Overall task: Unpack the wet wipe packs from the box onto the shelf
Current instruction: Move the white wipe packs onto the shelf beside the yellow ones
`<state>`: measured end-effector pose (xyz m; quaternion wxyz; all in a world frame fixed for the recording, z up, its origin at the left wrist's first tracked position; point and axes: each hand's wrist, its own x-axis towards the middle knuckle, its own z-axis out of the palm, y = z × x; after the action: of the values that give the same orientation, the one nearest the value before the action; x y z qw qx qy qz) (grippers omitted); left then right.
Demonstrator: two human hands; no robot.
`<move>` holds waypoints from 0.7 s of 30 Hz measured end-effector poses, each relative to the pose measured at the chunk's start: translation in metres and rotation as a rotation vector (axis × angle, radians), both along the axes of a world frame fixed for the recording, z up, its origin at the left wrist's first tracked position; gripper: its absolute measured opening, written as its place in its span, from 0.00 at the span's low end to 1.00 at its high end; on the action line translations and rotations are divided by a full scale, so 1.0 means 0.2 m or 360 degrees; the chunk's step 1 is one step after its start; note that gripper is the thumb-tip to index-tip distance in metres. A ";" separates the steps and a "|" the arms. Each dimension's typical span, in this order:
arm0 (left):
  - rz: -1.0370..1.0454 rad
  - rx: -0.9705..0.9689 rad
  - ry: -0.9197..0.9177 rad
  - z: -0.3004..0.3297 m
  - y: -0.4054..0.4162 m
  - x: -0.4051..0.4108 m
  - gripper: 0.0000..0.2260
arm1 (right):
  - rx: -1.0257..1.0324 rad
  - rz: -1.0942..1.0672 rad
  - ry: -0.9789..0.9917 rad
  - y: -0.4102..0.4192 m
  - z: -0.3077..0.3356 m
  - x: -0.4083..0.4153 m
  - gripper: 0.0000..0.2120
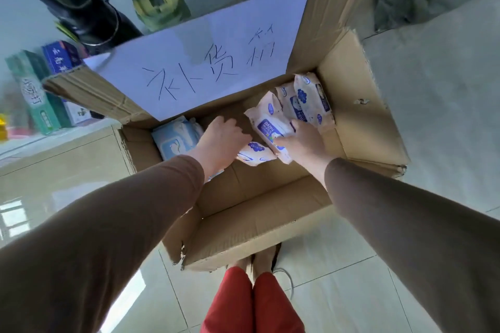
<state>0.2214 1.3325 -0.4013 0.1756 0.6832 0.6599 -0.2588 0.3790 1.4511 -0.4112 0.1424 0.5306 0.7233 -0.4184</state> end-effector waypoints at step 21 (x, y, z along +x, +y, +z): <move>0.1318 0.0674 -0.0391 2.68 -1.28 -0.75 0.21 | 0.0178 0.0660 0.0718 -0.54 2.73 -0.72 0.13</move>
<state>0.0711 1.0771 0.1347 0.1976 0.4092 0.8891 0.0555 0.2359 1.3432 0.1340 0.0313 0.2726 0.8513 -0.4472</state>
